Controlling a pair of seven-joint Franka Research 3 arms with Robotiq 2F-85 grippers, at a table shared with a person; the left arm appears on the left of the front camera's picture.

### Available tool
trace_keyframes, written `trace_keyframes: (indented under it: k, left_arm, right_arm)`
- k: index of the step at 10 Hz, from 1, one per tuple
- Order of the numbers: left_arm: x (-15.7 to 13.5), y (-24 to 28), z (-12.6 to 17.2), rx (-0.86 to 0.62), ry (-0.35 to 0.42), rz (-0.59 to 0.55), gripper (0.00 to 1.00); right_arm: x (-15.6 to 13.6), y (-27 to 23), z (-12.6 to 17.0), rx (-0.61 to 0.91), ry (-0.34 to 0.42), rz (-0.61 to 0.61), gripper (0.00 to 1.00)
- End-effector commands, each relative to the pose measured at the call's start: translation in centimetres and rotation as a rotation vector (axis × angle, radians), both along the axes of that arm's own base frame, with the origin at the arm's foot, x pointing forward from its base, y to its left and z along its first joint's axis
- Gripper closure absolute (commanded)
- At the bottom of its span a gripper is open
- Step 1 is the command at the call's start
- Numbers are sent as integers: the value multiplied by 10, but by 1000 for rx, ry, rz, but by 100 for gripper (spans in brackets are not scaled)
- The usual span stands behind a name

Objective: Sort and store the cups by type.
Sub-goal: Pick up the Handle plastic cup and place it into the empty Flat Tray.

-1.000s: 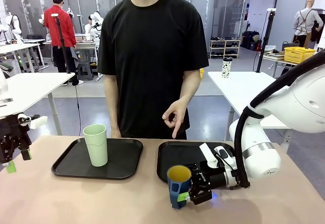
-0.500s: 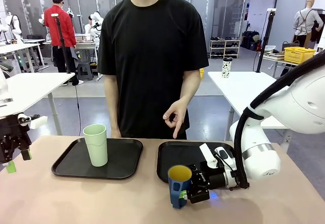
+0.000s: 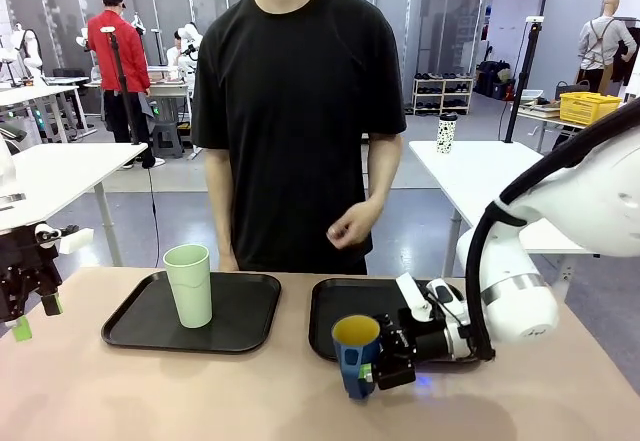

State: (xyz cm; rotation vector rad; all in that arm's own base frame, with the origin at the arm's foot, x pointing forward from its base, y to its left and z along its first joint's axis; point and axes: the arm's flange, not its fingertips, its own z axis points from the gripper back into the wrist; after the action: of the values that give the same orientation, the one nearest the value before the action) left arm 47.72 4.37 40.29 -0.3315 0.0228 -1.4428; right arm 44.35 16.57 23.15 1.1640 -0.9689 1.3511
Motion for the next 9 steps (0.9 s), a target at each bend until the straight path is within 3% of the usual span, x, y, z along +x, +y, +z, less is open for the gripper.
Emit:
trace_keyframes:
  k: [1,4,7,9]
  left_arm:
    - [0,1,1,2,-3,-7,0]
    - [0,1,1,2,-3,-7,0]
    - [0,1,1,2,-3,-7,0]
    - [0,1,1,2,-3,-7,0]
  right_arm:
    - [-4,-15,43,-57,7,-20,31]
    - [-3,-29,77,-52,0,-38,31]
    - [-12,-30,82,-5,-45,-99,31]
    - [1,-33,82,-43,-29,-50,31]
